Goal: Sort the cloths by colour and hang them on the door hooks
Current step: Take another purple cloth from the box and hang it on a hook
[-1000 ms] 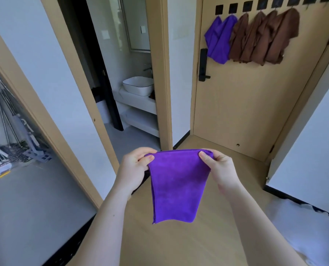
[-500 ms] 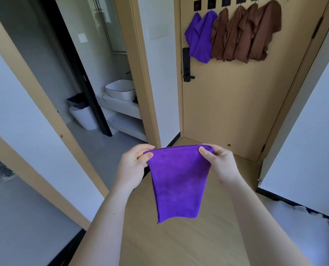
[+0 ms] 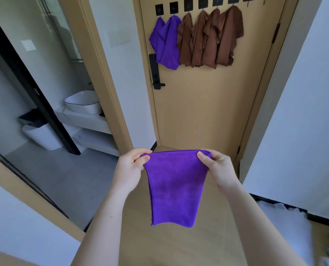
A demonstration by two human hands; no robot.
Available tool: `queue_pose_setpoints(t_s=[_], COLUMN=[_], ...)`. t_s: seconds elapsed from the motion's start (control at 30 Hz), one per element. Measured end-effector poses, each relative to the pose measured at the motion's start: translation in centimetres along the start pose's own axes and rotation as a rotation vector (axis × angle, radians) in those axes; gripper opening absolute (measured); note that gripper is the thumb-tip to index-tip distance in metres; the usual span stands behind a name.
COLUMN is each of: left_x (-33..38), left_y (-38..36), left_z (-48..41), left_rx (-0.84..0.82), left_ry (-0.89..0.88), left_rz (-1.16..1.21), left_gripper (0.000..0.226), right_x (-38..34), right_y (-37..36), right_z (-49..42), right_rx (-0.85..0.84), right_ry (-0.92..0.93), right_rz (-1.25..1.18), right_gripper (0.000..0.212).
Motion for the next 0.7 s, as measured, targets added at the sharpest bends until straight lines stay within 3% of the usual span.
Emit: queue_pose_setpoints(t_s=[0.43,0.7], left_x=[2.4,4.1], left_y=[-3.4,-9.0], left_z=[-17.7,-23.6], left_rx=[-0.172,-0.240], left_ry=[-0.120,-0.150], left_rz=[0.098,0.181], left_gripper=[0.034,0.025], right_x=[-3.2,-5.9], right_y=[-0.6,2.9], right_z=[-12.1,-17.0], right_rx=[0.173,0.259], right_ry=[0.130,0.158], right_rz=[0.039,0.074], right_gripper=[0.012,0.012])
Point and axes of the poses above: each hand's wrist, its own z-axis away from the middle knuckle, its own y-axis out of the back of the hand, x = y × z, the point moved 2 cm from there along -z, towards the middle knuckle, and after that the axes turned 15 degrees about -z, right-handed, at the moved point
